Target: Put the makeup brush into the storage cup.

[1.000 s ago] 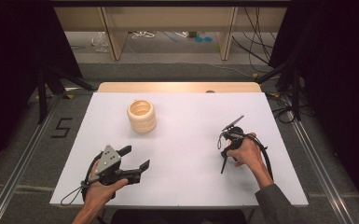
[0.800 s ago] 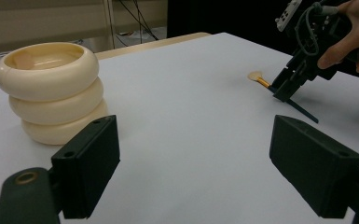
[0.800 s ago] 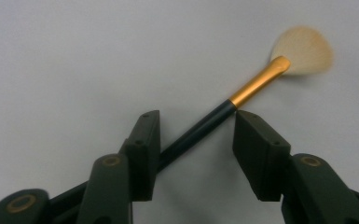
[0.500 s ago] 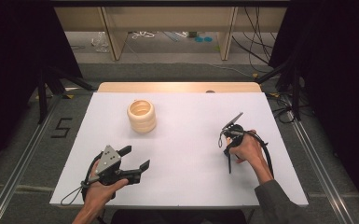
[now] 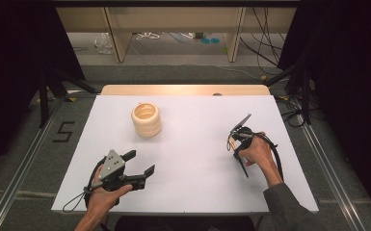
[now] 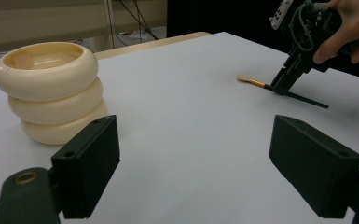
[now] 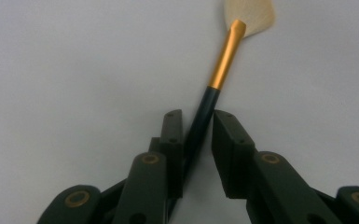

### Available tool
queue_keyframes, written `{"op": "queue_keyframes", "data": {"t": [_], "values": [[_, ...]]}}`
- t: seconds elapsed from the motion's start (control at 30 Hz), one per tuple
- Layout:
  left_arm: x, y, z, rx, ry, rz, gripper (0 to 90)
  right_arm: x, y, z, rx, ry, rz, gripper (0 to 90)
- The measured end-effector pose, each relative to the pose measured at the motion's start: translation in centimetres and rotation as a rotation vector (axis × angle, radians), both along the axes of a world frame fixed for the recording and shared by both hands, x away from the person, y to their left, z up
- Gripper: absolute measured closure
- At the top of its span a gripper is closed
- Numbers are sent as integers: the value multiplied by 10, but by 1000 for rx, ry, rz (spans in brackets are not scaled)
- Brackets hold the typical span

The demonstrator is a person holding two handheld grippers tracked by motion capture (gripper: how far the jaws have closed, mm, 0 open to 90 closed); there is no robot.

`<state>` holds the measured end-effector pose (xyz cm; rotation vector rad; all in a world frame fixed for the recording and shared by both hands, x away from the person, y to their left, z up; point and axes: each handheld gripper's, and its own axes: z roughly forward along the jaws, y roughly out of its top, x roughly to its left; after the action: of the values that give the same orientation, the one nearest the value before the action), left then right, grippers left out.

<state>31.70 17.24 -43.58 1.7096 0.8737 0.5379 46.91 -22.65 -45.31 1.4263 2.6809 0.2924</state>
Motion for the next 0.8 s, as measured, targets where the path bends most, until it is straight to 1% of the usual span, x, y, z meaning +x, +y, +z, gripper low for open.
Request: {"op": "queue_keyframes", "data": {"t": [0.03,0.1,0.13,0.17,0.23,0.27,0.33,0.4,0.47,0.63,0.67,0.73,0.8], "values": [[0,0,0,0,0,0,160,0,0,-1,6,-10,2,750],[0,0,0,0,0,0,160,0,1,-1,5,-3,0,755],[0,0,0,0,0,1,159,1,1,0,-9,9,7,757],[0,0,0,0,-1,0,159,1,2,0,-9,7,5,759],[0,0,0,0,-1,0,160,1,3,1,-16,23,4,766],[0,0,0,1,-1,0,160,1,3,0,-18,14,4,768],[0,0,0,5,0,0,160,2,4,0,-27,12,12,774],[0,0,0,5,-1,-1,160,2,4,0,-25,10,10,782],[0,0,0,5,0,-1,160,2,4,-1,-18,-2,8,791],[0,0,0,6,-1,-1,160,3,4,0,-21,4,11,830],[0,0,0,6,-1,-1,160,3,4,0,-27,12,17,832],[0,0,0,6,-1,-1,160,3,5,-1,-25,4,17,832],[0,0,0,6,0,-2,160,3,6,-1,-28,7,11,832]]}}
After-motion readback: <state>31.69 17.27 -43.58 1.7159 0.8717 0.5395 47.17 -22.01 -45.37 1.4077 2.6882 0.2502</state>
